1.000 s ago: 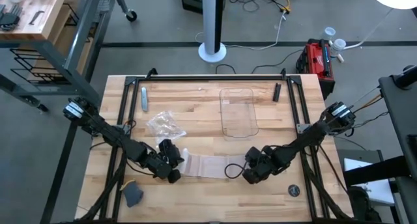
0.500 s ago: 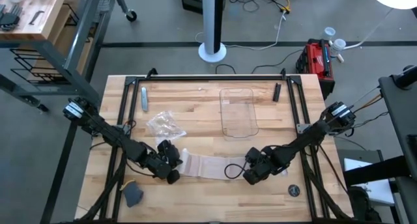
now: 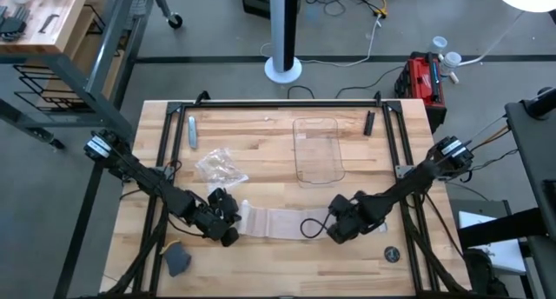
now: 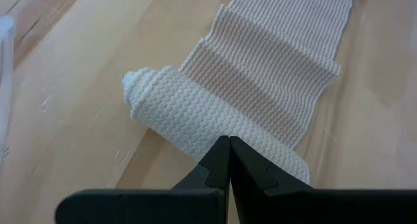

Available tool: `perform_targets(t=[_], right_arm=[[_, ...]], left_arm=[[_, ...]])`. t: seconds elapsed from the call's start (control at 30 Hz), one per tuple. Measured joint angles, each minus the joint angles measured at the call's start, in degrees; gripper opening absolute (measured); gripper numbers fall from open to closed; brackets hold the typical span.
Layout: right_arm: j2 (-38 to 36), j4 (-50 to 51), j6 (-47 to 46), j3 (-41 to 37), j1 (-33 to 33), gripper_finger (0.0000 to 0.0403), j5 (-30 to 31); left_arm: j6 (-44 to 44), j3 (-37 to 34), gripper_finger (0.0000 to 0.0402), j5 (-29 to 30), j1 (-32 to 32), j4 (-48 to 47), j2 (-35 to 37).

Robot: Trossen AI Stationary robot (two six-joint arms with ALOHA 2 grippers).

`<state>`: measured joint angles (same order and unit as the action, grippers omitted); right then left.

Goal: Roll bandage
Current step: Roll the brown bandage

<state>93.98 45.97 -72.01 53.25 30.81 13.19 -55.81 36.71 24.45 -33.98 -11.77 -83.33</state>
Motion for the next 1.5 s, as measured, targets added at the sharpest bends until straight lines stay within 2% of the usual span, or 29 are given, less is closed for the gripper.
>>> perform_targets(t=[0.07, 0.13, 0.27, 0.57, 0.7, 0.93, 1.17, 1.27, 1.4, 1.5], right_arm=[[0.0, 7.2, 0.0, 1.1, 0.0, 0.0, 0.2], [0.0, 9.5, 0.0, 1.5, 0.0, 0.0, 0.2], [-0.3, 8.0, 0.1, 1.1, 0.4, 0.0, -0.5], [-0.3, 2.6, 0.6, -4.6, 1.2, 0.0, -6.4], [-0.6, 4.2, -1.5, -6.7, 1.2, 0.0, -8.2], [-2.5, 6.8, -2.4, -5.9, 1.3, 0.0, -9.4], [-5.0, 8.1, -3.0, -3.3, 1.7, 0.0, -7.2], [-5.6, 9.1, -3.4, -1.2, 2.4, 0.0, -4.0], [-5.4, 2.8, 2.4, 1.2, 2.3, 0.0, 0.3], [-3.4, -4.0, 8.7, 1.6, 1.3, 0.0, 1.2]], left_arm=[[0.0, 0.0, 0.0, 0.0, 0.0, 0.0, 0.0], [0.0, 0.0, 0.0, 0.0, 0.0, 0.0, 0.0], [-0.2, 0.0, 0.0, 0.0, 0.0, 0.0, 0.0], [-0.9, 0.0, 0.0, 0.0, -0.1, 0.1, 0.0], [-1.5, 0.0, 0.0, 0.0, -0.3, 0.2, 0.0], [-2.0, 0.0, 0.0, 0.0, -0.4, 0.2, 0.0], [-2.3, 0.3, 0.0, -0.1, -0.3, 0.0, 0.0], [-4.4, 0.7, 0.0, -1.5, -0.3, -2.0, 0.0], [-6.8, 0.9, 0.0, -3.0, -0.4, -5.5, 0.1], [-6.4, 1.3, 0.0, -3.0, -0.4, -4.9, 0.1]])
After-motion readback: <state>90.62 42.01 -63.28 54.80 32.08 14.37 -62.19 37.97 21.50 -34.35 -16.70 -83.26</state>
